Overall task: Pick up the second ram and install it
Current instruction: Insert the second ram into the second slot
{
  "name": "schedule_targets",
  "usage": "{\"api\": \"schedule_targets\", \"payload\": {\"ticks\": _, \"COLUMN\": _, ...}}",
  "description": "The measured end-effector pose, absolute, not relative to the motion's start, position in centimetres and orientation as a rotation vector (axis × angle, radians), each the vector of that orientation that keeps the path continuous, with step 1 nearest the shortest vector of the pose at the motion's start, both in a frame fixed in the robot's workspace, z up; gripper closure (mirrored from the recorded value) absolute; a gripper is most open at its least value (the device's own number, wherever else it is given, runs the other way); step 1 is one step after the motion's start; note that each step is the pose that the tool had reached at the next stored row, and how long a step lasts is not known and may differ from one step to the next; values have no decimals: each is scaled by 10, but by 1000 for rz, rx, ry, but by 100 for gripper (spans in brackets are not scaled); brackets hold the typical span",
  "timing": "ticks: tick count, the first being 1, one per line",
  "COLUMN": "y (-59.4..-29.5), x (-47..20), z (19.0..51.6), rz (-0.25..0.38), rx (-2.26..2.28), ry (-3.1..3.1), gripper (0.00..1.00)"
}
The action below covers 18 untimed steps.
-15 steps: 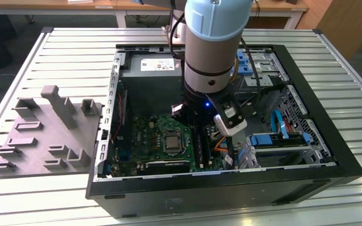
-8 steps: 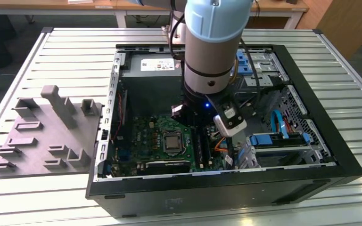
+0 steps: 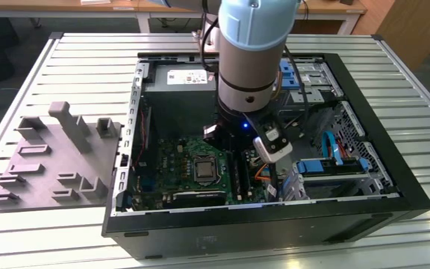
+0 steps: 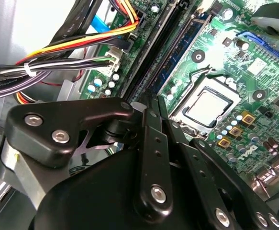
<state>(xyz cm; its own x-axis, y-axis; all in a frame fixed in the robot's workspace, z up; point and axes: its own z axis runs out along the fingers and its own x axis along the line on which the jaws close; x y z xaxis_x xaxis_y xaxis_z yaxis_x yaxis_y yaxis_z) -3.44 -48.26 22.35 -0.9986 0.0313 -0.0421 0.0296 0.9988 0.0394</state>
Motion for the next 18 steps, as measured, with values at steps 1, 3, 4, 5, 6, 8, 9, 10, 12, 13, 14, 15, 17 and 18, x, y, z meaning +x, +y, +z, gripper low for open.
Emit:
{"api": "schedule_targets", "payload": {"ticks": 1, "y": -482, "x": -35, "z": 223, "rz": 58, "rx": 46, "ry": 3098, "gripper": 88}}
{"api": "schedule_targets", "payload": {"ticks": 3, "y": -482, "x": -36, "z": 223, "rz": 55, "rx": 45, "ry": 3098, "gripper": 88}}
{"api": "schedule_targets", "payload": {"ticks": 4, "y": -482, "x": -36, "z": 223, "rz": 55, "rx": 45, "ry": 3098, "gripper": 88}}
{"api": "schedule_targets", "payload": {"ticks": 5, "y": -482, "x": -36, "z": 223, "rz": 54, "rx": 44, "ry": 3098, "gripper": 88}}
{"api": "schedule_targets", "payload": {"ticks": 6, "y": -482, "x": -36, "z": 223, "rz": 54, "rx": 44, "ry": 3097, "gripper": 88}}
{"api": "schedule_targets", "payload": {"ticks": 8, "y": -482, "x": -36, "z": 223, "rz": 54, "rx": 44, "ry": 3096, "gripper": 88}}
{"api": "schedule_targets", "payload": {"ticks": 9, "y": -482, "x": -36, "z": 222, "rz": 55, "rx": 44, "ry": 3096, "gripper": 88}}
{"api": "schedule_targets", "payload": {"ticks": 10, "y": -482, "x": -36, "z": 222, "rz": 55, "rx": 44, "ry": 3096, "gripper": 88}}
{"api": "schedule_targets", "payload": {"ticks": 12, "y": -482, "x": -36, "z": 221, "rz": 55, "rx": 44, "ry": 3096, "gripper": 88}}
{"api": "schedule_targets", "payload": {"ticks": 13, "y": -482, "x": -36, "z": 221, "rz": 54, "rx": 44, "ry": 3096, "gripper": 88}}
{"api": "schedule_targets", "payload": {"ticks": 14, "y": -482, "x": -36, "z": 221, "rz": 54, "rx": 44, "ry": 3096, "gripper": 88}}
{"api": "schedule_targets", "payload": {"ticks": 15, "y": -482, "x": -36, "z": 221, "rz": 54, "rx": 44, "ry": 3096, "gripper": 88}}
{"api": "schedule_targets", "payload": {"ticks": 17, "y": -482, "x": -36, "z": 221, "rz": 55, "rx": 44, "ry": 3096, "gripper": 88}}
{"api": "schedule_targets", "payload": {"ticks": 18, "y": -482, "x": -36, "z": 221, "rz": 54, "rx": 44, "ry": 3096, "gripper": 88}}
